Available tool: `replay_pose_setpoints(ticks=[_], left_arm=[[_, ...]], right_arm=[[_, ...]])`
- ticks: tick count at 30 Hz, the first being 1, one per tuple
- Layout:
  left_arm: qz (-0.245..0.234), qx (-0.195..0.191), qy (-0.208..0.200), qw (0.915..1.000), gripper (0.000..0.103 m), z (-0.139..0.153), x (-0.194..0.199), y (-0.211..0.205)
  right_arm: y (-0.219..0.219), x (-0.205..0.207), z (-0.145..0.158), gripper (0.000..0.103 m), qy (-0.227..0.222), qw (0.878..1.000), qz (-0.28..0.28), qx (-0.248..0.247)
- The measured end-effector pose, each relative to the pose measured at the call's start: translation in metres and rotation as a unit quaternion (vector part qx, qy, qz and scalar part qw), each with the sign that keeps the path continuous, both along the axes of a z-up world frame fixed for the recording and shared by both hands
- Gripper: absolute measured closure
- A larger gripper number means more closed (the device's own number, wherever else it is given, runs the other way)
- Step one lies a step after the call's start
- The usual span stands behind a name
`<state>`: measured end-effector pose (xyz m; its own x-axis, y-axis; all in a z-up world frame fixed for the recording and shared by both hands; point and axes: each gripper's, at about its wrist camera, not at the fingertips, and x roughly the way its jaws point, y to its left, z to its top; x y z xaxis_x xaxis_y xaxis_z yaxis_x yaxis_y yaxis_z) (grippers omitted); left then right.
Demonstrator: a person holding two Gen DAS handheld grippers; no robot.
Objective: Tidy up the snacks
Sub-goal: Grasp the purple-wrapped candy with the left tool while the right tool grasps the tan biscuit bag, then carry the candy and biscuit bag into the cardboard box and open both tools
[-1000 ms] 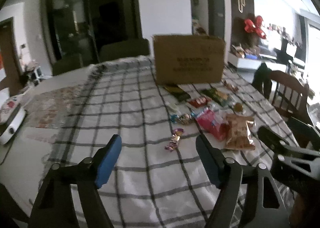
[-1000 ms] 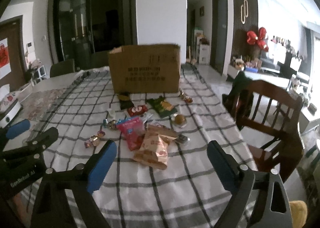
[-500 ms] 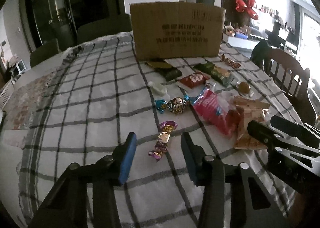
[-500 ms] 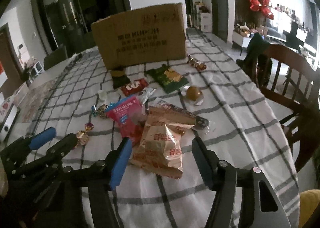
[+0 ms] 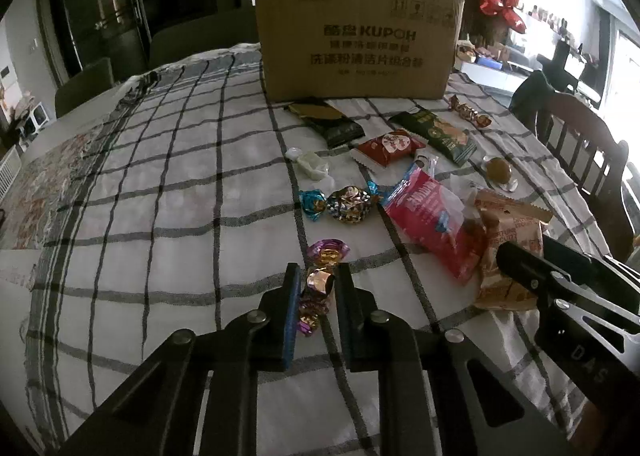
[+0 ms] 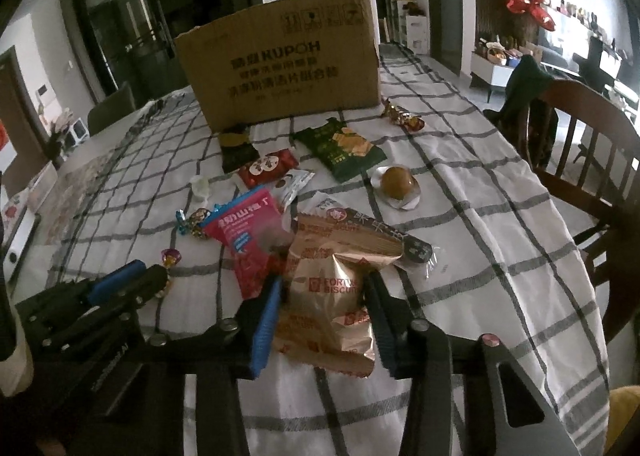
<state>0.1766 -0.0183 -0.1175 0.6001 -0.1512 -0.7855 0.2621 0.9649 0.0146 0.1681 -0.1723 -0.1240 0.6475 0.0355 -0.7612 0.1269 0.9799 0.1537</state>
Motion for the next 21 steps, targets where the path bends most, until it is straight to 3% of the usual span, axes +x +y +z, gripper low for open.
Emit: replay_pose_setpoints(ticks=[12, 21], left_arm=[[-0.003, -0.016, -0.022, 0.9996, 0.088, 0.030, -0.016, -0.007], [-0.008, -0.021, -0.075, 0.9969, 0.088, 0.076, -0.020, -0.016]], right_arm=[[0.001, -0.018, 0.026, 0.065, -0.042, 0.999, 0.021, -0.004], [-0.002, -0.020, 0.059, 0.065, -0.080, 0.996, 0.050, -0.006]])
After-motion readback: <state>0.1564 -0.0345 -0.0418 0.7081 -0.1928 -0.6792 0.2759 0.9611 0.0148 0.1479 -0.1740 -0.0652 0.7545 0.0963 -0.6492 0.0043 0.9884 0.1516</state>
